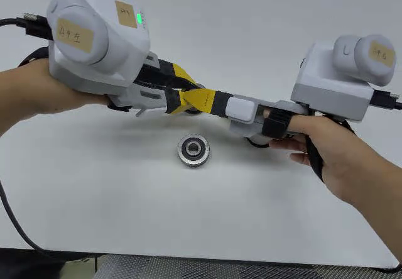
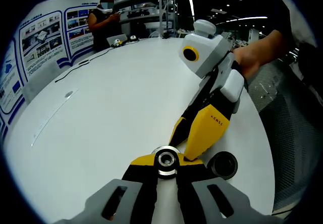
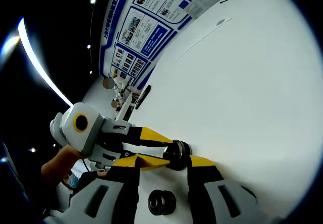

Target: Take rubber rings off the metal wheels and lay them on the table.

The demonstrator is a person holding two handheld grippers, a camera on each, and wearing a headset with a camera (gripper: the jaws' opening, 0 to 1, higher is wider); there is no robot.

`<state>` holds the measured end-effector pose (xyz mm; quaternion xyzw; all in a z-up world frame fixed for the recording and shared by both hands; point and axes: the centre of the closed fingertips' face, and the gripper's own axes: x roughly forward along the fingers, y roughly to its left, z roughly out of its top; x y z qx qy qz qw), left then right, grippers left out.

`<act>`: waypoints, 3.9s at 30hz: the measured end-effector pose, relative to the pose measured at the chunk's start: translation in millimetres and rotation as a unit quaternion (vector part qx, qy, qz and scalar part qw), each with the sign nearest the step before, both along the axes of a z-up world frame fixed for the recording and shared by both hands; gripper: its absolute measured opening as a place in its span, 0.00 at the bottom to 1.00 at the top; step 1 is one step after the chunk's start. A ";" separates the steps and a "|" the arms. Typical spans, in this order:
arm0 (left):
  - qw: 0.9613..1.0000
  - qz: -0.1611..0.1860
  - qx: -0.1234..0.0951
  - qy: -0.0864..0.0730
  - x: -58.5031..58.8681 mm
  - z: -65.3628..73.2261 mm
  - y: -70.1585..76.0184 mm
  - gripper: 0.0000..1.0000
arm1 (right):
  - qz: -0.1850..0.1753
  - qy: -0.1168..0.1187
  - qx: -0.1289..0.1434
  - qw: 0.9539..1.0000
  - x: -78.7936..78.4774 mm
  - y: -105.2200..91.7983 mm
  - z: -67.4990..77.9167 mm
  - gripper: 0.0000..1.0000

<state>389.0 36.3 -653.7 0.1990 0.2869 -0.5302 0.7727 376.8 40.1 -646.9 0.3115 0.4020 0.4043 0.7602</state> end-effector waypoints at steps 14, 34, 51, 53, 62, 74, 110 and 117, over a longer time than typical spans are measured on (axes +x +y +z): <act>1.000 0.001 -0.001 -0.001 1.1 -1.0 0.9 0.13 | -0.002 0.000 0.002 1.000 -0.1 2.4 3.0 0.42; 1.000 0.002 0.001 0.000 2.3 -3.6 2.2 0.13 | -0.005 0.005 0.008 1.000 0.9 -0.9 6.0 0.39; 1.000 0.003 -0.002 0.000 1.6 -2.2 0.8 0.13 | 0.000 0.004 0.005 1.000 -0.1 0.7 4.3 0.40; 1.000 0.002 -0.002 0.000 1.4 -1.9 0.5 0.13 | 0.000 0.005 0.007 1.000 0.3 0.2 4.4 0.40; 1.000 0.001 -0.003 0.000 1.0 -1.2 -0.1 0.13 | -0.007 0.012 0.011 1.000 0.6 -0.5 5.4 0.40; 1.000 0.002 -0.005 0.001 0.9 -0.8 -0.5 0.13 | -0.031 0.033 -0.021 0.999 8.9 -14.1 -14.2 0.12; 1.000 -0.004 -0.005 -0.003 0.1 -0.8 -0.9 0.13 | -0.026 0.033 -0.050 0.998 10.0 -7.1 -8.5 0.01; 1.000 -0.001 -0.008 -0.003 -0.1 -0.6 -0.8 0.13 | -0.015 0.014 -0.063 0.998 10.0 -6.1 -7.7 0.01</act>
